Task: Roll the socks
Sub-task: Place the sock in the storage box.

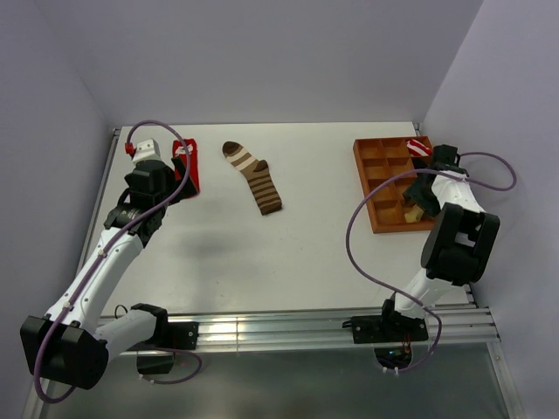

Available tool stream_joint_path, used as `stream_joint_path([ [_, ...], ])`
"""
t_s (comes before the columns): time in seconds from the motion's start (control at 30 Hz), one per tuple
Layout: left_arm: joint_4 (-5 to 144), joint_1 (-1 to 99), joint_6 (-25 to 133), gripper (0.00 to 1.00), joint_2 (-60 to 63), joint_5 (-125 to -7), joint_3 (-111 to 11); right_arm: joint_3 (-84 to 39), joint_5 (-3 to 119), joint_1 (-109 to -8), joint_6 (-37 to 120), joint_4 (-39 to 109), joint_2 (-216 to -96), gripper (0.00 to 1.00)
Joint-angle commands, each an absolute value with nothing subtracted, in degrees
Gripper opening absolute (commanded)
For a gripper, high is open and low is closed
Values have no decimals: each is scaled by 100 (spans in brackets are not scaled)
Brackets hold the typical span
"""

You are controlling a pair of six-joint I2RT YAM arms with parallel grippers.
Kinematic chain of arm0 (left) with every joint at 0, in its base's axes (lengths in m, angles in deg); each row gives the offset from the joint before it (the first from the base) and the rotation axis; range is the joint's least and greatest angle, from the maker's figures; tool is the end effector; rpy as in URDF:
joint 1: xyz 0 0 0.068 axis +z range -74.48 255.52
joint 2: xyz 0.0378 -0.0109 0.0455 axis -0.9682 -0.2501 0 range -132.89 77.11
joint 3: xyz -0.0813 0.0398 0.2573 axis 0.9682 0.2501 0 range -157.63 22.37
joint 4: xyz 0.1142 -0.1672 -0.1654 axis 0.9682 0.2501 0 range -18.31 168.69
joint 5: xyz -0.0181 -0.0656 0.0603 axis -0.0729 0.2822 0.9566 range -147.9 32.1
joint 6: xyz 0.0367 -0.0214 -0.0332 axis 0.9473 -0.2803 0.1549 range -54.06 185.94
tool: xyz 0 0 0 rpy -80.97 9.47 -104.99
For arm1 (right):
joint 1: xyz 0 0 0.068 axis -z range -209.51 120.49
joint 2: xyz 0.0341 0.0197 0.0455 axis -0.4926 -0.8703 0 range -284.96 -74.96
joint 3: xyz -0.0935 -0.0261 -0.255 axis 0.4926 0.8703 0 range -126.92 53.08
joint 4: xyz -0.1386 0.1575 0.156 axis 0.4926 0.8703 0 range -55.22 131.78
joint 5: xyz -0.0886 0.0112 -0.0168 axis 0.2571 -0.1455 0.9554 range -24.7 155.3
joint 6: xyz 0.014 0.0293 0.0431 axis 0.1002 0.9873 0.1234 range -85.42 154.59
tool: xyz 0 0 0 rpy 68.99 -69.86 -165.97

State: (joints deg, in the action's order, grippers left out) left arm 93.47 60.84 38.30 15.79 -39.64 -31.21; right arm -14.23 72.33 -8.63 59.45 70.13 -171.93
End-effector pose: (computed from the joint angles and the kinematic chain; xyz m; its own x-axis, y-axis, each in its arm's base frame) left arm 0.2331 -0.0496 0.3184 -0.4116 -0.3477 -0.8424 -0.2417 0.9329 -0.2669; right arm 0.3168 -0.1254 0.2073 -0.5994 0.6752 -0.4298 0.7207 0.6889 0.0771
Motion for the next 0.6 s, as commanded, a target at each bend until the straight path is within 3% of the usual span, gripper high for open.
stream_joint_path([
  [0.0, 9164, 6111, 3949, 98, 1752, -4032, -3045, -1767, 7427, -824, 6113, 7187, -16567, 71],
  [0.23, 9129, 6111, 3966, 98, 1770, -4076, -3045, -1899, 7471, -1201, 6166, 7170, -15786, 71],
  [0.4, 9137, 6111, 3975, 98, 1779, -4137, -3045, -1829, 6769, -2079, 5990, 6485, -15345, 59],
  [0.57, 9093, 6111, 4089, 98, 1893, -4269, -3010, -2048, 6162, -3450, 6007, 5685, -15739, 54],
])
